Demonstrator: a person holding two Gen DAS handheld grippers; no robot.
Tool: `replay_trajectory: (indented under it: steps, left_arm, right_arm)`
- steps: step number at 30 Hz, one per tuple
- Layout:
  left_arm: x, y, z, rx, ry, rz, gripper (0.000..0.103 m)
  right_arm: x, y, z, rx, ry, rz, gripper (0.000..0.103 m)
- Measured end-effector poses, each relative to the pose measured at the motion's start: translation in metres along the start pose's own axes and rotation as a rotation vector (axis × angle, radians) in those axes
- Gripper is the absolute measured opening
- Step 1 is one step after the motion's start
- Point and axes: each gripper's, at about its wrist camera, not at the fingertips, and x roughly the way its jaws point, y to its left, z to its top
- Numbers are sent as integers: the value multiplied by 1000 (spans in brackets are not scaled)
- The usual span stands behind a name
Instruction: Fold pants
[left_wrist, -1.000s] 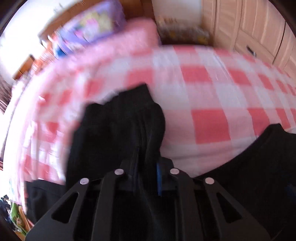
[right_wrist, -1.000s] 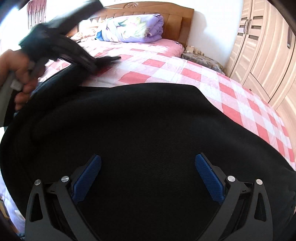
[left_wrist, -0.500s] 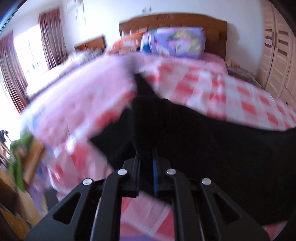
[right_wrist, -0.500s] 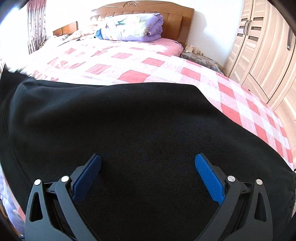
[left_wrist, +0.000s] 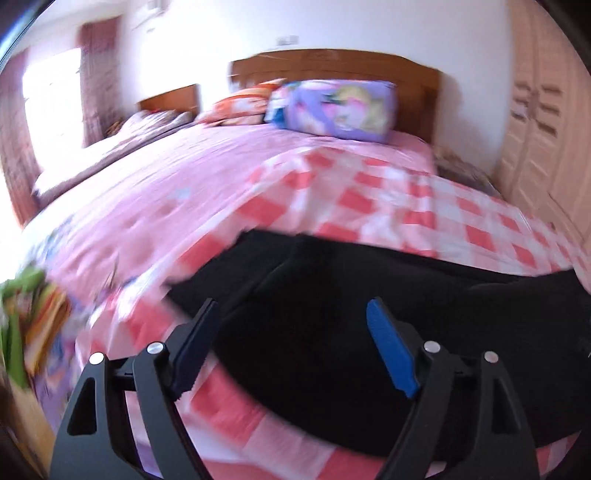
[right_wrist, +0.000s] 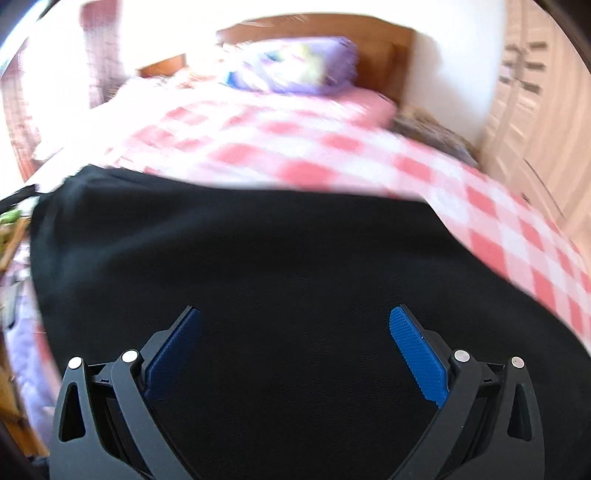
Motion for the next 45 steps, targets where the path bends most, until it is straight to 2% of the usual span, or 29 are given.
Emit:
replay_trajectory:
  steps: [3,5,8,11,14,15,16,17,18,20,21,22,23,26,27,30,32,34,37,39,40,42,45]
  left_arm:
    - [14,-35,18,133,13,-63,82]
    - [23,-61,24,218,27,-96,82]
    - [37,-86,27,261,54,-165,82]
    - [57,-95,20,218,70,-195,82]
    - [76,-81,3,96,83,-239,87]
    - [81,-76,-2,65,92,-251,92]
    - [87,-69,-4,32,121,-272,93]
    - [87,-59,-5,-23,114,-308,93]
    - [84,-53,-6,-49,96,-311,93]
    - [80,-49,-7,-38,82,-284,94]
    - [78,-54,-8,15,86,-261,94]
    - [74,-57,-9,51,77,-250,94]
    - [68,-62,-8,100,59,-231,94]
    - [58,-68,-2,186,31,-207,94]
    - [55,-71,2,224,18,-195,94]
    - [52,-83,13,359,-14,-146,94]
    - [53,-93,19,461,-26,-124,94]
    - [57,-107,26,584,-11,-145,94]
    - [66,-121,30,747,69,-236,92]
    - [71,-123,33,824,125,-297,89]
    - [73,-121,36,841,153,-346,89]
    - [79,-118,42,847,193,-413,89]
    - [90,-119,43,893,258,-484,87]
  right_arm:
    - [-2,17,21,-111,-54,13,98]
    - [7,25,37,-170,-64,53,98]
    - [28,32,57,-195,-40,116,98]
    - [47,47,73,-226,-23,192,86]
    - [63,72,81,-288,5,256,79]
    - [67,79,81,-307,10,265,77]
    - [72,88,82,-338,18,277,76]
    - [76,95,82,-366,25,280,73]
    - [82,100,83,-385,39,274,70]
    - [89,103,81,-391,62,277,64]
    - [91,104,80,-387,67,287,63]
    - [92,103,79,-384,63,296,57]
    - [91,102,77,-385,51,302,41]
    - [80,100,74,-381,-8,289,17]
    - [75,99,74,-376,-31,272,10]
    - [54,92,77,-325,-126,197,0]
    - [40,83,78,-293,-177,152,1]
    - [43,78,79,-287,-135,193,1]
    - [52,72,79,-278,-73,241,11]
    - [56,66,83,-269,-46,261,50]
    - [55,65,82,-269,-56,266,99]
    - [52,63,84,-290,-85,300,98]
    - [59,68,91,-352,-43,311,98]
